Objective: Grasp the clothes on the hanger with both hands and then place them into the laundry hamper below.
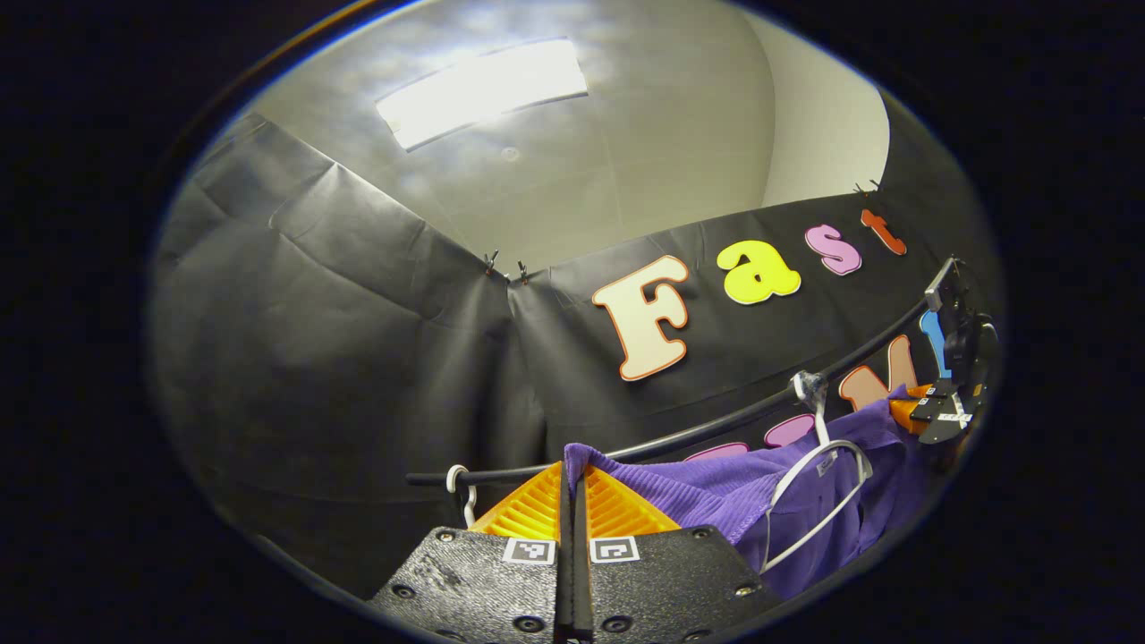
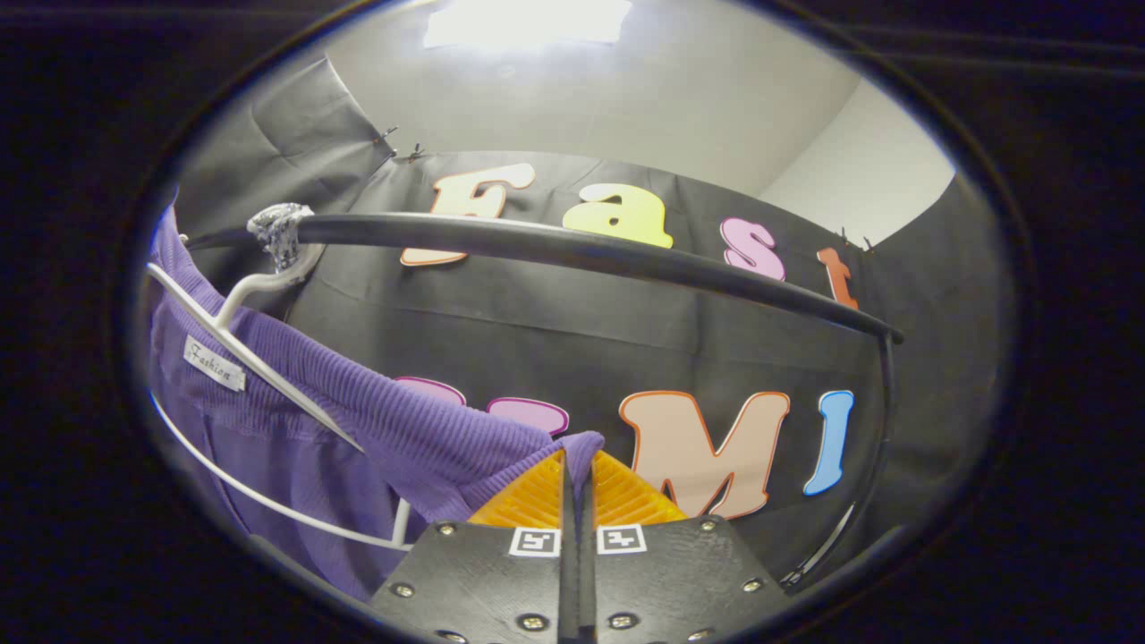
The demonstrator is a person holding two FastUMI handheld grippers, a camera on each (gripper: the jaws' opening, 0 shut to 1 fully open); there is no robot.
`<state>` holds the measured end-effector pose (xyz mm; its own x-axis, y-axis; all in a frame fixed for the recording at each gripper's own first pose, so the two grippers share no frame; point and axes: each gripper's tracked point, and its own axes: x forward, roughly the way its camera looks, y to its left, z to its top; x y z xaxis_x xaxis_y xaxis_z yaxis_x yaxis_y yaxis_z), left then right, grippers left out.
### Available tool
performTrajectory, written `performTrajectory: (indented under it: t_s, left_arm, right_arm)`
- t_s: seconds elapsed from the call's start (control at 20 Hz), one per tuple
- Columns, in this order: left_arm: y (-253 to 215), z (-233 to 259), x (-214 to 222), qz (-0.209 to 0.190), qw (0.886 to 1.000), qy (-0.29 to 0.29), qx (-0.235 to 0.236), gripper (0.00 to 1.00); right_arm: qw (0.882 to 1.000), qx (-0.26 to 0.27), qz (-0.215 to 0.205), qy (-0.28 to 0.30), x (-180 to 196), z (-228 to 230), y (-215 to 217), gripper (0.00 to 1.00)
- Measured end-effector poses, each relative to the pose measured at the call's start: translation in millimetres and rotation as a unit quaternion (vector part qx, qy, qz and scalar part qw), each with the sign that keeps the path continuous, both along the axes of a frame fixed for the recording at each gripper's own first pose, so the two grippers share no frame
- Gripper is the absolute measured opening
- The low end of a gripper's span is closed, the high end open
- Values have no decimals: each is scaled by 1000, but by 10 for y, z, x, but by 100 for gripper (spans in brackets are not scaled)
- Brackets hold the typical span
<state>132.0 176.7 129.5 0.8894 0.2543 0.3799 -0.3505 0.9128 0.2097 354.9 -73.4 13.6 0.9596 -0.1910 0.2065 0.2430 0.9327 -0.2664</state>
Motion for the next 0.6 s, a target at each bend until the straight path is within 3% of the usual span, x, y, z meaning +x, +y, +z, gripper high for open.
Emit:
performTrajectory:
  t_s: [0.15, 0.45, 0.6]
  left_arm:
    - [75, -79, 89, 9, 1000, 7, 2, 0]
    - [208, -355, 230, -13, 999, 32, -31, 0]
    - [263, -400, 288, -9, 999, 34, -20, 0]
  right_arm:
    - [1000, -18, 4, -2, 152, -14, 25, 0]
    - [999, -28, 15, 7, 475, -149, 21, 0]
    - [999, -42, 24, 11, 610, -190, 51, 0]
